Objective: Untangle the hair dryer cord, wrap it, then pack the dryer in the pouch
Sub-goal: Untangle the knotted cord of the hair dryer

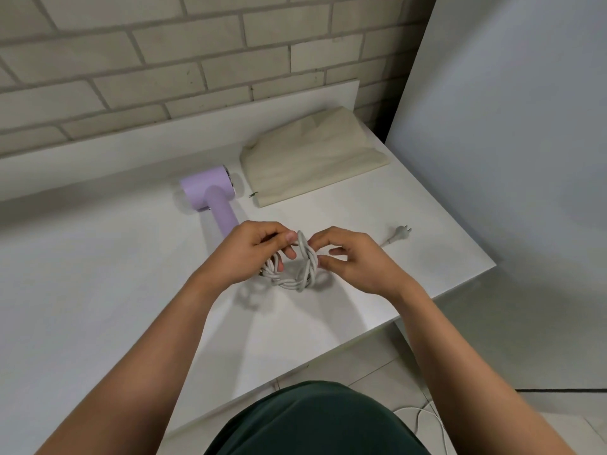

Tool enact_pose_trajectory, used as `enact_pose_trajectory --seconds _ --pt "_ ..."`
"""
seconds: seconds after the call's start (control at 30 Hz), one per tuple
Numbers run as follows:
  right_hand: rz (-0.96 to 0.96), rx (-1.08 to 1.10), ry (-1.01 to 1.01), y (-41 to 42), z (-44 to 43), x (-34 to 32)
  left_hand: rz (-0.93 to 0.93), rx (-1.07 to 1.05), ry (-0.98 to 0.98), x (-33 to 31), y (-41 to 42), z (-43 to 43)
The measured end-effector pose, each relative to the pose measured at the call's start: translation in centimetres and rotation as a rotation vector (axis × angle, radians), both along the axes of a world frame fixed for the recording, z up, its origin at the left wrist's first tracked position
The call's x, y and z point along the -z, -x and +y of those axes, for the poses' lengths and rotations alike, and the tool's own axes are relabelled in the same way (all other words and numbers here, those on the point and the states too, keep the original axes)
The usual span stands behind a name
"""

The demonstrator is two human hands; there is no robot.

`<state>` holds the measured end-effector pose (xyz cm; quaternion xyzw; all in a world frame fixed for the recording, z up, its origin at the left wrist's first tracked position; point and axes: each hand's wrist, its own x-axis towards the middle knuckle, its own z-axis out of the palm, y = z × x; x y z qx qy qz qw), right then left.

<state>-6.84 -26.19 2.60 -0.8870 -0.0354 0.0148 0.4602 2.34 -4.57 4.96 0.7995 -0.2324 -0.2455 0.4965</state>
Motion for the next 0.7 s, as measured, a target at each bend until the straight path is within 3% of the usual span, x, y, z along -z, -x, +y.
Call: enact_pose_trajectory --seconds 0.13,0.23,0.37,0.57,0.7 --pt "-0.017 -0.005 -0.023 -0.1 0.2 -0.1 0.099 -0.056 -0.006 0.1 -0.3 -0.2" --pt "-0.082 0.113 -0.107 0.2 0.7 -0.1 0.133 -0.101 -0.034 0.2 -0.7 -0.2" --pt "-0.153 0.155 -0.046 0.5 1.5 -0.1 0.196 -0.125 -0.056 0.2 -1.4 -0.2" --pt "-0.334 0.082 0.019 0.6 3.3 0.5 0.227 -0.012 -0.178 -0.3 -2.0 0.1" --pt "-0.337 0.122 -0.011 0.5 3.5 0.7 0.239 0.024 -0.222 -0.1 -1.7 0.0"
